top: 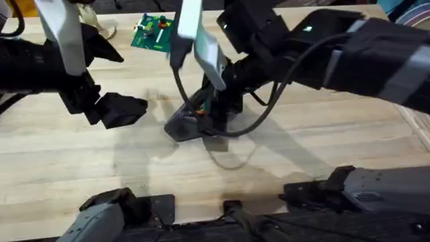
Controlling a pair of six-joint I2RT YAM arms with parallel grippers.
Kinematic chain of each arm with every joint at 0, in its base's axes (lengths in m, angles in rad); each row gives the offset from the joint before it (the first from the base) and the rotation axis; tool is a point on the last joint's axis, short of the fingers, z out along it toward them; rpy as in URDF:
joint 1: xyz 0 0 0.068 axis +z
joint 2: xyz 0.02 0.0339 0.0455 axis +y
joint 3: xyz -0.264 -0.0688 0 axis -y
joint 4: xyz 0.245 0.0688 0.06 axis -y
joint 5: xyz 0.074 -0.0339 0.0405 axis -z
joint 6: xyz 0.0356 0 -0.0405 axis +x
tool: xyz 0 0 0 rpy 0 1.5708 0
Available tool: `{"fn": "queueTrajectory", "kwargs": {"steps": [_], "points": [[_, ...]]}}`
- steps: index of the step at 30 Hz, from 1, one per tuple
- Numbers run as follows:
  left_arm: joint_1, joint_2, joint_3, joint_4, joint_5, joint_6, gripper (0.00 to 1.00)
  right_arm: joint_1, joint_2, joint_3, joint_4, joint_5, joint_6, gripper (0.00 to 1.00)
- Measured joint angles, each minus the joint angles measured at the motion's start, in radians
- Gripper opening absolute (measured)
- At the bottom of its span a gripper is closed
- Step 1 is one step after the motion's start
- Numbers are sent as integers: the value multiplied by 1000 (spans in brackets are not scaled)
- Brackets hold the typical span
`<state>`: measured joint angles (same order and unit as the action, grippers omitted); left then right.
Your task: Unzip the bag, pick up the pens from the table one at a time and place them inside, then zip the bag closed.
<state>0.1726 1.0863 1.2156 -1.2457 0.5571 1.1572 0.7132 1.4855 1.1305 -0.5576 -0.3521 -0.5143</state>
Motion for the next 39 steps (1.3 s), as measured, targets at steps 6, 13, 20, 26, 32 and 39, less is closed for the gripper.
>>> {"fn": "queueTrajectory", "kwargs": {"steps": [6,13,20,26,32,39], "points": [[19,0,0,1,0,0,993,0,-53,0,-48,0,210,998],[91,80,0,0,1,6,993,0,-72,0,-57,-2,381,998],[111,216,0,-110,40,156,993,0,-72,0,-57,-4,432,998],[111,327,0,-199,64,371,993,0,-73,0,-57,-5,508,998],[111,441,0,-229,99,535,993,0,-72,0,-57,-7,538,998],[111,535,0,-295,146,655,993,0,-72,0,-57,-7,545,998]]}}
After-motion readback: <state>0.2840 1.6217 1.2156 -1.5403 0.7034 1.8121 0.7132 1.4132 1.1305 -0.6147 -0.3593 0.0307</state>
